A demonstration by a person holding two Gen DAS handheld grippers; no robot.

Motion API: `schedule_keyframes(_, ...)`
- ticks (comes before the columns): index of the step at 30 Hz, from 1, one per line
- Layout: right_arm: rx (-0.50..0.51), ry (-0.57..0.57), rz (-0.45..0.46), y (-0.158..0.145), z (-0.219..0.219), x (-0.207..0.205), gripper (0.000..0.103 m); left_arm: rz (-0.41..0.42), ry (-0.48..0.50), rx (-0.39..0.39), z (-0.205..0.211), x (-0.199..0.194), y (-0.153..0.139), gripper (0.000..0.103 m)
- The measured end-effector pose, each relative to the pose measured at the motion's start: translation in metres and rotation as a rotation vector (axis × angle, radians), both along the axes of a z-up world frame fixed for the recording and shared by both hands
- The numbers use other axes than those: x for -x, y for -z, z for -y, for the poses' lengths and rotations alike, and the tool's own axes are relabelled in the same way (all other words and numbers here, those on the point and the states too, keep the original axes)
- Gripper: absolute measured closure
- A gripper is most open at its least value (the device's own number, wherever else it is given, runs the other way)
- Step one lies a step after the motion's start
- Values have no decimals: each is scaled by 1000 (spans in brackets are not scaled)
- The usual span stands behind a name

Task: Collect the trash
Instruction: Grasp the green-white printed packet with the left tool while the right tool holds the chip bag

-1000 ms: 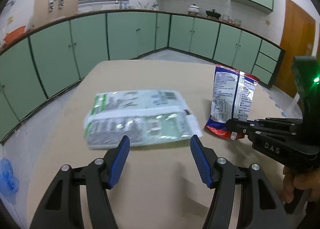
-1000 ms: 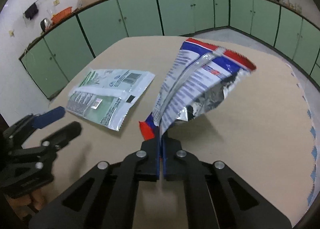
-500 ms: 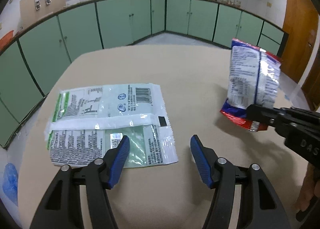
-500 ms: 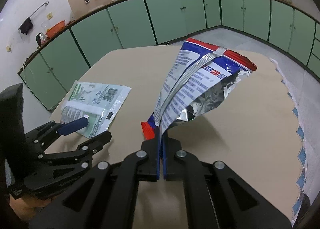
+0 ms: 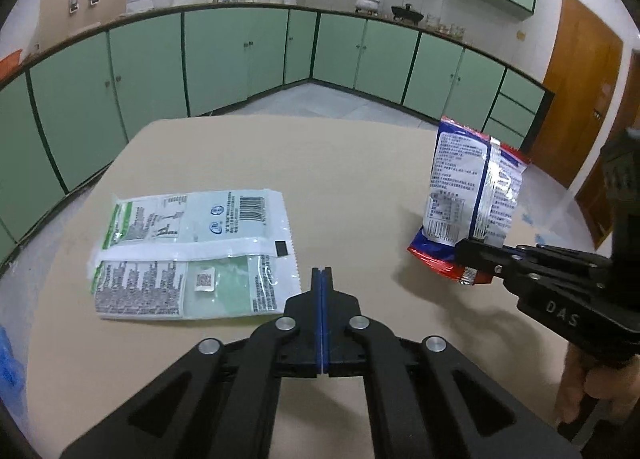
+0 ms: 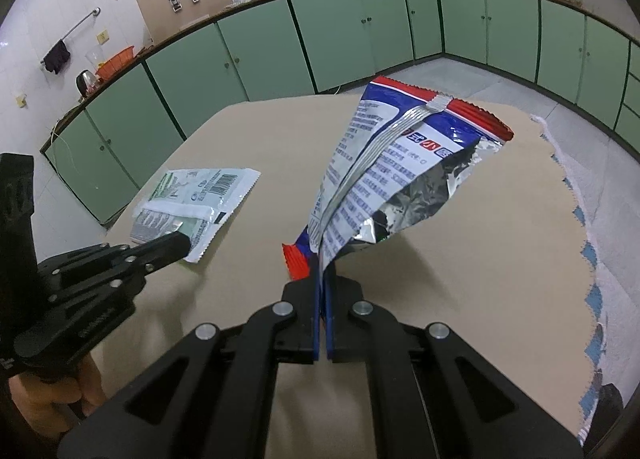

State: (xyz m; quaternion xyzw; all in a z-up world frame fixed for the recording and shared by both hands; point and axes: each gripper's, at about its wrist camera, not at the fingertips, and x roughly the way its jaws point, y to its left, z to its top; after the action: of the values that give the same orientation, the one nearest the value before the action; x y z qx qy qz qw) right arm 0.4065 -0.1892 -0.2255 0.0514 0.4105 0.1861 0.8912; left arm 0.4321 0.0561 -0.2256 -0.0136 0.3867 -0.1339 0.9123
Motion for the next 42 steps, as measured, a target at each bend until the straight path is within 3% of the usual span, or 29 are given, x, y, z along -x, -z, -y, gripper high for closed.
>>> schedule_keyframes(5, 2, 7, 15, -3, 3, 10, 102, -1, -29, -10, -6, 2, 6, 102)
schedule_keyframes(7, 5, 7, 14, -2, 2, 11, 102, 0, -40, -32, -5, 2, 10, 76)
schedule_keyframes(8, 7, 6, 12, -2, 1, 11, 102, 21, -51, -54, -3, 4, 11, 45)
schedule_keyframes(9, 7, 6, 11, -2, 1, 10, 102, 43, -62, -73, -4, 5, 10, 31)
schedule_keyframes(11, 5, 9, 13, -2, 1, 7, 102, 53, -73, -105, -1, 3, 10, 26)
schedule_keyframes(15, 3, 8, 9, 0, 1, 2, 102, -23, -131, -161, -8, -26, 23, 21)
schedule_keyframes(20, 8, 7, -2, 6, 0, -1, 102, -129, -185, -148, -23, -50, 38, 15)
schedule_keyframes(22, 11, 7, -6, 7, -1, -1, 102, -124, -165, -144, -24, -48, 39, 21)
schedule_keyframes(23, 13, 6, -6, 7, -2, 0, 102, -115, -152, -138, -22, -48, 38, 34)
schedule_keyframes(24, 16, 5, -5, 7, -2, 2, 102, -100, -137, -130, -21, -47, 36, 55)
schedule_keyframes(25, 17, 6, -6, 5, -2, 2, 102, -93, -126, -118, -21, -46, 35, 65)
schedule_keyframes(27, 18, 8, -4, 3, -1, 5, 102, -100, -101, -77, -24, -48, 33, 103)
schedule_keyframes(31, 21, 7, 10, -7, 0, 10, 102, -109, -70, -15, -26, -38, 33, 103)
schedule_keyframes(37, 13, 17, 39, -23, 7, 23, 102, -97, -18, 15, -13, 14, 31, 103)
schedule_keyframes(41, 13, 19, 48, -25, 9, 30, 102, -45, -83, 1, -20, 30, 21, 103)
schedule_keyframes(42, 11, 20, 47, -25, 9, 31, 102, -22, -113, -3, -28, 31, 16, 95)
